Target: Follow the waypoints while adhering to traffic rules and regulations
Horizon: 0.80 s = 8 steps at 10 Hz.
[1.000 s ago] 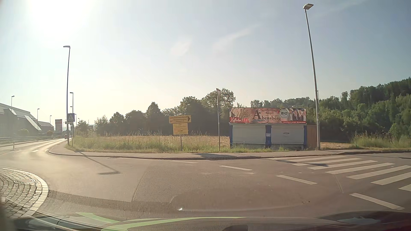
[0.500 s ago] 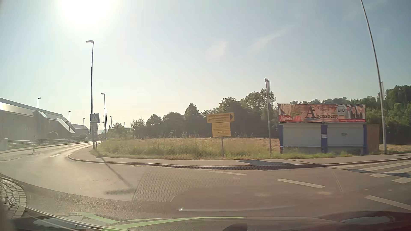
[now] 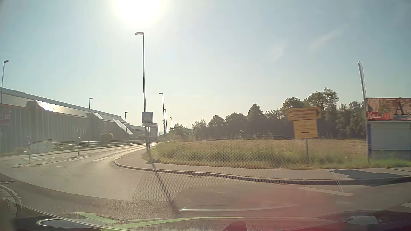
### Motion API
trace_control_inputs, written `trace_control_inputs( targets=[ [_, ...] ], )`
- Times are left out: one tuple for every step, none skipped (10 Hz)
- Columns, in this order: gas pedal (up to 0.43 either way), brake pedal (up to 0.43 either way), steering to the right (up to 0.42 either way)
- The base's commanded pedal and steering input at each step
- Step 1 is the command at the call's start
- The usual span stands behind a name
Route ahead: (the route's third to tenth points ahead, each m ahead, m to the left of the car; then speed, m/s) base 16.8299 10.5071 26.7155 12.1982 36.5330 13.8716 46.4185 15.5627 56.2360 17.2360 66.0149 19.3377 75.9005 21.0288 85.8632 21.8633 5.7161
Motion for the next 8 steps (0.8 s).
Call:
trace_control_inputs(
  targets=[
    [0.047, 0.000, -0.427],
    [0.047, 0.000, -0.427],
    [0.047, 0.000, -0.424],
    [0.047, 0.000, -0.420],
    [0.047, 0.000, -0.413],
    [0.047, 0.000, -0.404],
    [0.047, 0.000, -0.389],
    [0.047, 0.000, -0.364]
  ],
)
